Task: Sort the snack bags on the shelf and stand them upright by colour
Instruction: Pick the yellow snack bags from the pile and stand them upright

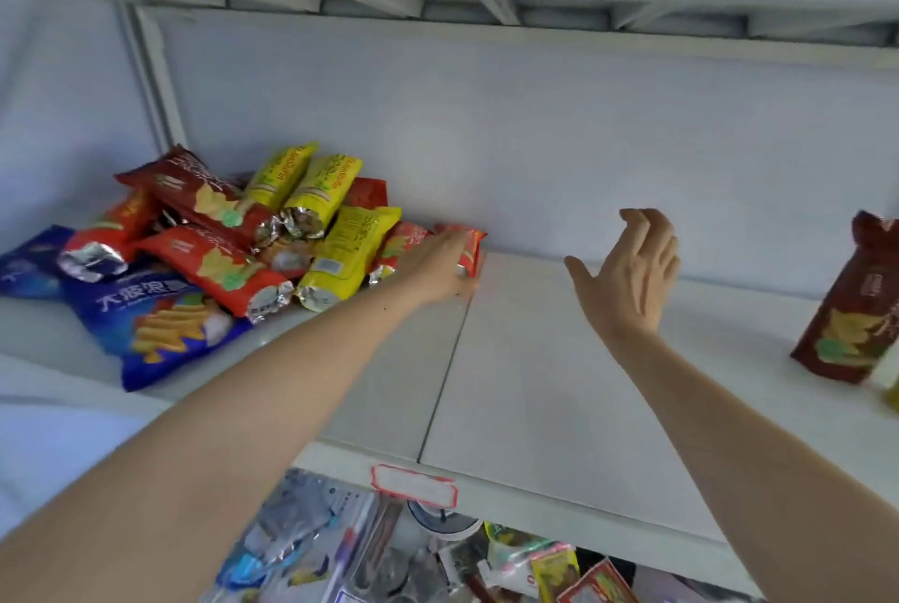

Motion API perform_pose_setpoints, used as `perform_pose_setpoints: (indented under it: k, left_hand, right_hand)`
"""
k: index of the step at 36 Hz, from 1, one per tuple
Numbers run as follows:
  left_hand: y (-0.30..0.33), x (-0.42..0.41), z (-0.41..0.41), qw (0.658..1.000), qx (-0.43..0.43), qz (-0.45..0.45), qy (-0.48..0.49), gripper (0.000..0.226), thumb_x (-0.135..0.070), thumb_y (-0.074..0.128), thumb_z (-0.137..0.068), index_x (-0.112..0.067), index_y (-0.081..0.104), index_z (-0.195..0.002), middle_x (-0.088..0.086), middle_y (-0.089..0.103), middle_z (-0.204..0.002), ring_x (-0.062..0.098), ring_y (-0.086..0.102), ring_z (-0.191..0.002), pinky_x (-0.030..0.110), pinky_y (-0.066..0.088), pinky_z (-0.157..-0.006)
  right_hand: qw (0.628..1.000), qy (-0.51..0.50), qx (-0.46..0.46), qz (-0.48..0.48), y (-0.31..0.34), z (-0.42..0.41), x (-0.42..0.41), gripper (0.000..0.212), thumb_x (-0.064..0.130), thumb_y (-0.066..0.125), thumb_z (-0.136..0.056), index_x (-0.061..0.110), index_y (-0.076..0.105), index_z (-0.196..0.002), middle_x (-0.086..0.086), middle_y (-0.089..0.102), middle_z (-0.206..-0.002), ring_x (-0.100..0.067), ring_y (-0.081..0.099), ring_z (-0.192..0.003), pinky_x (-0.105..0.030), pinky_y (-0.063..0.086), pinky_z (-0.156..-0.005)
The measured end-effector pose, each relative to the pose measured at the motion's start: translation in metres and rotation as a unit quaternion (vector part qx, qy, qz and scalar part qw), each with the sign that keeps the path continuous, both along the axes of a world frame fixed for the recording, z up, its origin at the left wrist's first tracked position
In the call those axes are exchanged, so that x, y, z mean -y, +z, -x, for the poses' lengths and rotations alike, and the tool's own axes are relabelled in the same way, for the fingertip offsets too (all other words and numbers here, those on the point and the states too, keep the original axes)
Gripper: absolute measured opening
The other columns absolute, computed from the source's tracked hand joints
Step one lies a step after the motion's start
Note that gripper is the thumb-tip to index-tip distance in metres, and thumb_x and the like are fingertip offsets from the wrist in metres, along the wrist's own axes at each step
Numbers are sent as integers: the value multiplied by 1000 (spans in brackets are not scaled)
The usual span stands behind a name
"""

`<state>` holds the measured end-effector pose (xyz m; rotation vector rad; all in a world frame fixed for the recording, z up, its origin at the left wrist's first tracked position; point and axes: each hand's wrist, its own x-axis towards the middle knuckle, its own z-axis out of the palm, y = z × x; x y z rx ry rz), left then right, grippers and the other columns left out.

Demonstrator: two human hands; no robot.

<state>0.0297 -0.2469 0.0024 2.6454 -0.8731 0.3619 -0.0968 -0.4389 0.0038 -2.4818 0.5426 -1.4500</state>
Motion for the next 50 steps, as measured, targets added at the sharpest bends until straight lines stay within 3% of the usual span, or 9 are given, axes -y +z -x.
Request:
perform_pose_setpoints:
  k: [13,21,27,32,35,39,42,46,50]
  left_hand:
    - [36,-175,-97,981,134,-72,120,67,-57,62,-84,-19,44,-136,8,56,-134,29,51,-123,44,48,-92]
    - [50,-192,-145,979,53,-106,164,80,-65,51,-87,-21,27,-149,13,44,-145,36,42,-133,51,38,-103]
    - [55,-183,-169,979,16,-112,171,85,-70,33,-91,-14,17,-153,17,52,-138,38,54,-121,50,47,-96]
    - [56,-170,-176,980,-64,-74,176,97,-73,34,-89,-11,3,-155,17,42,-148,36,47,-131,47,41,-103]
    - [51,-163,-178,976,-87,-76,187,108,-74,49,-83,-11,0,-155,16,40,-150,36,46,-132,47,41,-103]
    - [49,-161,-181,980,-82,-23,180,98,-43,61,-87,-12,-4,-155,12,52,-137,34,61,-109,44,52,-91]
    - [55,-165,-181,978,-91,73,171,85,-33,60,-86,-13,11,-153,13,54,-135,33,64,-100,42,54,-83]
    - [64,-162,-176,975,-50,169,135,65,-35,60,-88,-11,26,-138,6,63,-107,28,67,-82,42,56,-75]
    - [71,-142,-163,963,-54,253,81,75,-36,69,-79,-14,26,-136,7,60,-113,28,64,-94,43,55,-78]
  right_hand:
    - [991,84,-106,-7,-14,-125,-169,68,38,78,-69,10,51,-124,-11,52,-124,-36,50,-111,-45,38,-93]
    - [950,115,-285,-46,-11,-170,-238,97,77,60,-71,11,35,-138,-10,44,-136,-32,38,-129,-44,36,-101]
    - [906,139,-369,-154,-5,-187,-252,109,79,56,-74,5,23,-147,-17,43,-139,-34,45,-128,-43,45,-90]
    - [891,132,-396,-177,-3,-192,-255,120,79,63,-68,1,17,-148,-16,46,-137,-32,47,-127,-41,48,-90]
    - [887,134,-394,-200,-1,-193,-257,119,69,73,-67,0,18,-147,-15,51,-132,-32,50,-124,-37,48,-84]
    - [884,134,-377,-242,5,-190,-249,100,28,80,-73,0,19,-147,-13,53,-121,-32,53,-121,-33,46,-77]
    - [882,154,-351,-274,10,-184,-234,93,28,84,-67,3,30,-139,-9,51,-111,-30,54,-118,-38,51,-87]
    - [873,209,-270,-349,22,-178,-207,80,31,90,-58,10,45,-121,-6,61,-109,-25,62,-102,-36,52,-86]
    - [833,273,-169,-450,38,-159,-174,83,9,90,-63,13,41,-130,-2,59,-101,-24,66,-80,-47,57,-85]
